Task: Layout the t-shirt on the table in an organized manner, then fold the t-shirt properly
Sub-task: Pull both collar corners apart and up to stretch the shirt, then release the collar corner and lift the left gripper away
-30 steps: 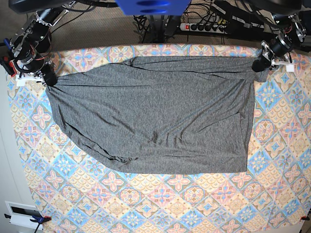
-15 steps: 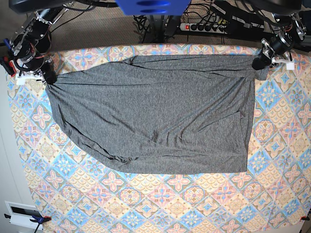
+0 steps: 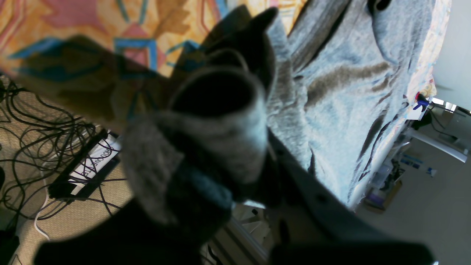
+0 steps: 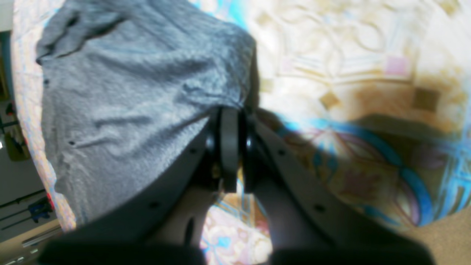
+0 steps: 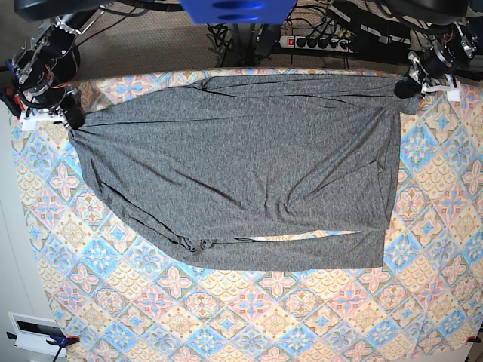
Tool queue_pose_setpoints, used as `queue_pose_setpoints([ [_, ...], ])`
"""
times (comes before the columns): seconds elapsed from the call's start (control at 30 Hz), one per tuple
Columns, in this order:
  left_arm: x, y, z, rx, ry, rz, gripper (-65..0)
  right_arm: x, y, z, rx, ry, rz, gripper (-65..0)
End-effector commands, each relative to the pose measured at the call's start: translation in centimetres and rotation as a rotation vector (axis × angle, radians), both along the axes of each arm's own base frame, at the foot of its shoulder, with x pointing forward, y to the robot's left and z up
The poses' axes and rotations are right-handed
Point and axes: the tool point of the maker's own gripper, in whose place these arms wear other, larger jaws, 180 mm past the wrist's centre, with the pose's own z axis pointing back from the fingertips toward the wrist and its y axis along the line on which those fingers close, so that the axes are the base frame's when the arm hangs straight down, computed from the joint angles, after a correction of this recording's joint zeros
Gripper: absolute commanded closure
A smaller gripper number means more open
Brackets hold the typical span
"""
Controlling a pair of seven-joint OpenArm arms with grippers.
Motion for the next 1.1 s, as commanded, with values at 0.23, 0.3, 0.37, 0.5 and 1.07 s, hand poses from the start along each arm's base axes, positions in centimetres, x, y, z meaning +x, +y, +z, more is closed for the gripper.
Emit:
queue_pose_setpoints([
  [0.23,-0.2,2.0,0.4,0.072,0.012,0.021,-1.3,0.1,-2.4,1.5,-0.067,-0.038,-0.042,0.0],
  [0.3,-0.2,1.9,0.4,0.071,0.012,0.021,-7.3,0.1,-2.3,1.4,-0.065,-0.037,-0.042,-0.9],
  [0.37,-0.1,1.9,0.4,0.068,0.01,0.022,-14.8,0.0,-2.2,1.3,-0.058,-0.03,-0.036,-4.6],
  [0.5,0.0,1.8,0.4,0.065,0.003,0.025,-28.2,0.0,-1.7,1.2,-0.045,-0.02,-0.021,-16.1],
  [1.07,-1.6,4.9,2.1,0.093,-0.007,0.103,-37.6,-1.1,-1.2,1.7,0.017,-0.07,-0.039,-34.5],
])
